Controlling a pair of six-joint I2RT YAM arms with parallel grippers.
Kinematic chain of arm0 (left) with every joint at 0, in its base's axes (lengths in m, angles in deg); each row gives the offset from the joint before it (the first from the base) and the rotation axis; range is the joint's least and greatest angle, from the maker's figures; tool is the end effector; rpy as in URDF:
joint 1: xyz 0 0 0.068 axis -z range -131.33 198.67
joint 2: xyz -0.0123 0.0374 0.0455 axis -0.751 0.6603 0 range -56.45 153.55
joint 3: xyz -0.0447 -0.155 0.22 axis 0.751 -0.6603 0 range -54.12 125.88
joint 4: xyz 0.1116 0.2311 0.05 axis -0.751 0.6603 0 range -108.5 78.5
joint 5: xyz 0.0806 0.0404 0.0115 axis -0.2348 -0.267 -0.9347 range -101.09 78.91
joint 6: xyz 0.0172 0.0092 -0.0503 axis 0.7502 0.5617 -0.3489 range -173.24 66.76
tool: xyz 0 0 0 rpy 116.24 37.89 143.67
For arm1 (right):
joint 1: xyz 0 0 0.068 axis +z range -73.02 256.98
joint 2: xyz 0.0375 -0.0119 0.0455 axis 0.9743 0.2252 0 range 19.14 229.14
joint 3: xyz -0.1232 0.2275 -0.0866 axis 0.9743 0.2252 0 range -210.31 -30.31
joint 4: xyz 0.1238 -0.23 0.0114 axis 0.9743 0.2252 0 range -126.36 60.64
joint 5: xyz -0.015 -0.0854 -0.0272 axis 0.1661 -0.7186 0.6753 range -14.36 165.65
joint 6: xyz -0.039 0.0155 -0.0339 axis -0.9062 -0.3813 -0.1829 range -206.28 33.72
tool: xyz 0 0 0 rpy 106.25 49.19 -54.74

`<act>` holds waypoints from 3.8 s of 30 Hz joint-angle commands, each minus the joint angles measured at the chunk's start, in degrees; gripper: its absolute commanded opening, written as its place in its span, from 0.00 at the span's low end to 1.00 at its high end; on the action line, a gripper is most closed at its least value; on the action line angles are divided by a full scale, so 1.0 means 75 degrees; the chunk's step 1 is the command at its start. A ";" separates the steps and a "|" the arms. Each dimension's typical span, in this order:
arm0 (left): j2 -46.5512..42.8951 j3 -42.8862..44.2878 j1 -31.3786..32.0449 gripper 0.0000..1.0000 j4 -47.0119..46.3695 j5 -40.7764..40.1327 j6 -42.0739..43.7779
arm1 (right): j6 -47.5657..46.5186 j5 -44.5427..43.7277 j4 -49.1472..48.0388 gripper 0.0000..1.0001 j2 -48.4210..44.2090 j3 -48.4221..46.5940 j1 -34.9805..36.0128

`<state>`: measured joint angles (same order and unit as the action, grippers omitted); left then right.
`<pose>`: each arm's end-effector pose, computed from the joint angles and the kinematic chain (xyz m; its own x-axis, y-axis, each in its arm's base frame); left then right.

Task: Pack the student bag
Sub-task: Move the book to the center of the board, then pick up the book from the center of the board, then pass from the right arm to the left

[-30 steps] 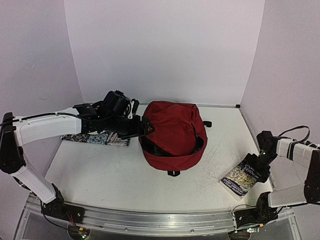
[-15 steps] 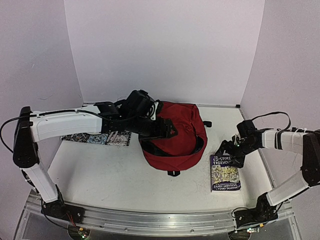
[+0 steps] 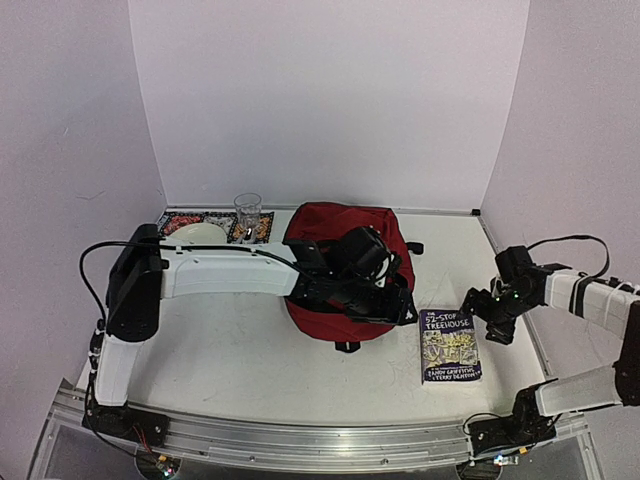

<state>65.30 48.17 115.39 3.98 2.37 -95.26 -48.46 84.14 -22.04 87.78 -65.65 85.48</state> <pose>0.1864 -0.4539 0.2403 -0.8401 0.3053 -0.4484 0.5377 0.5783 -0.6136 0.2318 0.0400 0.1943 -0.7271 0.5045 -0.4657 0.2546 0.8280 0.4995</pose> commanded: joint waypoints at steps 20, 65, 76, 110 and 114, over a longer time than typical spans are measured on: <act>0.0547 0.0127 0.0064 0.74 -0.0099 -0.0052 -0.0041 | 0.0123 0.3767 -0.3637 0.41 0.0742 0.1622 0.0226; -0.0203 -0.1033 -0.0266 0.75 -0.0616 -0.0985 -0.0762 | 0.1925 0.4485 -0.5795 0.00 -0.0083 0.1418 0.0949; -0.2421 -0.3470 -0.0758 0.82 -0.3266 -0.1290 -0.2461 | 0.2992 0.4279 -0.5708 0.00 -0.1691 0.0949 0.0947; -0.3203 -0.5165 -0.0541 0.84 -0.7675 -0.1939 -0.4241 | 0.5949 0.0307 -0.8682 0.00 -0.1567 -0.0010 0.3364; -0.3260 -0.5305 -0.0539 0.79 -0.8041 -0.1978 -0.4266 | 0.6053 0.0280 -0.8944 0.00 -0.1093 -0.0253 0.3698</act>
<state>41.44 8.73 110.90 -50.60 -11.79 -126.67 -4.18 88.93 -77.21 77.67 -62.35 110.89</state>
